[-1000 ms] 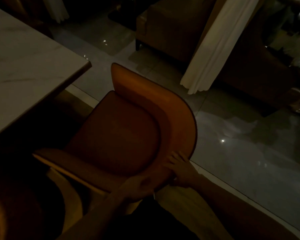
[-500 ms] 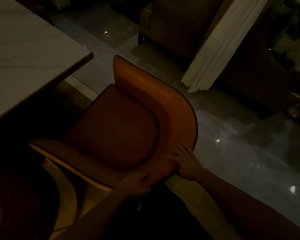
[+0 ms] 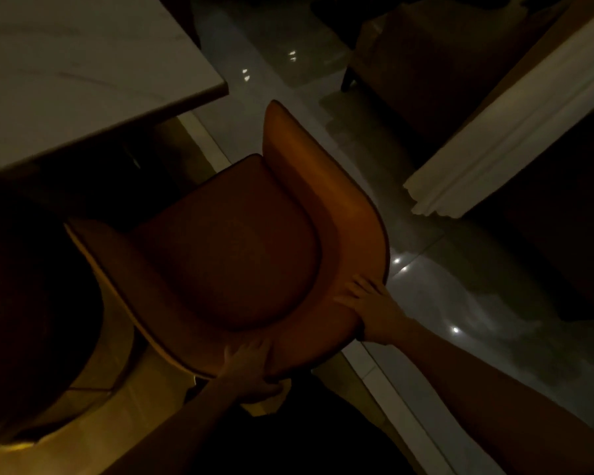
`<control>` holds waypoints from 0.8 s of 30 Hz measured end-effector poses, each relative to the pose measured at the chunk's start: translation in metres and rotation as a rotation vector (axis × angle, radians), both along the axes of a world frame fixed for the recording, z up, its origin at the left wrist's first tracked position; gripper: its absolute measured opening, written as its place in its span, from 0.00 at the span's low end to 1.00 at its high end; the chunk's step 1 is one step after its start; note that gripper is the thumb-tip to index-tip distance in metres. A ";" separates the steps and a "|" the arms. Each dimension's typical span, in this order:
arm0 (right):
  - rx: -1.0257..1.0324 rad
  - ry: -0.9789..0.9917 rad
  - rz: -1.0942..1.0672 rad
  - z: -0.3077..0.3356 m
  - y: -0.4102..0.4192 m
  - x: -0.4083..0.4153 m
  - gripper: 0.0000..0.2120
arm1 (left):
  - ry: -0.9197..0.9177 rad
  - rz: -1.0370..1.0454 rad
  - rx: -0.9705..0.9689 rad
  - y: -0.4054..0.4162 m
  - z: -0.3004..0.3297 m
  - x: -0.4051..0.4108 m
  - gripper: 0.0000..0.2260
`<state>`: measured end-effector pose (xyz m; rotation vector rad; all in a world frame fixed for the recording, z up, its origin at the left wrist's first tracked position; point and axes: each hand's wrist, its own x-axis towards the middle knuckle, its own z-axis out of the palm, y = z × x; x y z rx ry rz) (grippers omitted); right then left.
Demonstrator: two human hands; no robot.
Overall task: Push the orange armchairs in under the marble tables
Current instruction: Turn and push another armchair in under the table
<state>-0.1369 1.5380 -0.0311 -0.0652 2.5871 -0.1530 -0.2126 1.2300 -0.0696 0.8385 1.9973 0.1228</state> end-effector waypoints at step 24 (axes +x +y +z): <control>-0.051 0.108 0.189 -0.014 0.021 -0.007 0.35 | 0.218 0.265 -0.011 0.056 0.014 0.052 0.45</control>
